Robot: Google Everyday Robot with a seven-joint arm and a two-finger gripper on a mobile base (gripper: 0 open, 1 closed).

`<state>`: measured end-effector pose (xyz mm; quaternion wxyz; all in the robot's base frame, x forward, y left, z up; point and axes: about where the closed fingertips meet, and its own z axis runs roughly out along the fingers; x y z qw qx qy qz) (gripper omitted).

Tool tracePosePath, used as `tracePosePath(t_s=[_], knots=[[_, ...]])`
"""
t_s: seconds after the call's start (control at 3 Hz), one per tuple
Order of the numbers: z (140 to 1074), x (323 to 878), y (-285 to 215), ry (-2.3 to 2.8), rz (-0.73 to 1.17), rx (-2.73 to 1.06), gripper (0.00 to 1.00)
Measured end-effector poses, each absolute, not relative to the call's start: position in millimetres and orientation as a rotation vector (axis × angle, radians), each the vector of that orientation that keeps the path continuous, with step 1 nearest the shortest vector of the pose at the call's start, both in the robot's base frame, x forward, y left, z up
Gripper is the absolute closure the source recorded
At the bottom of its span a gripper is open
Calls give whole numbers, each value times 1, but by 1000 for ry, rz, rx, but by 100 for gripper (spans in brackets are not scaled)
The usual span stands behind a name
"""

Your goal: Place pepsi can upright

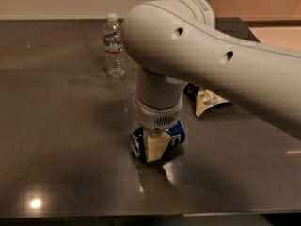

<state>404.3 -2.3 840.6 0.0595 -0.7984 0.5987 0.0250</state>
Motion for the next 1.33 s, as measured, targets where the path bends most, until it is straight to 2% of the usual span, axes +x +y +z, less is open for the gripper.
tracePosePath(t_s=[0.33, 0.67, 1.33], knots=[[860, 414, -10, 1818, 196, -2365, 88], [896, 427, -7, 1773, 411, -2241, 100], [936, 430, 9, 1693, 756, -1959, 100]])
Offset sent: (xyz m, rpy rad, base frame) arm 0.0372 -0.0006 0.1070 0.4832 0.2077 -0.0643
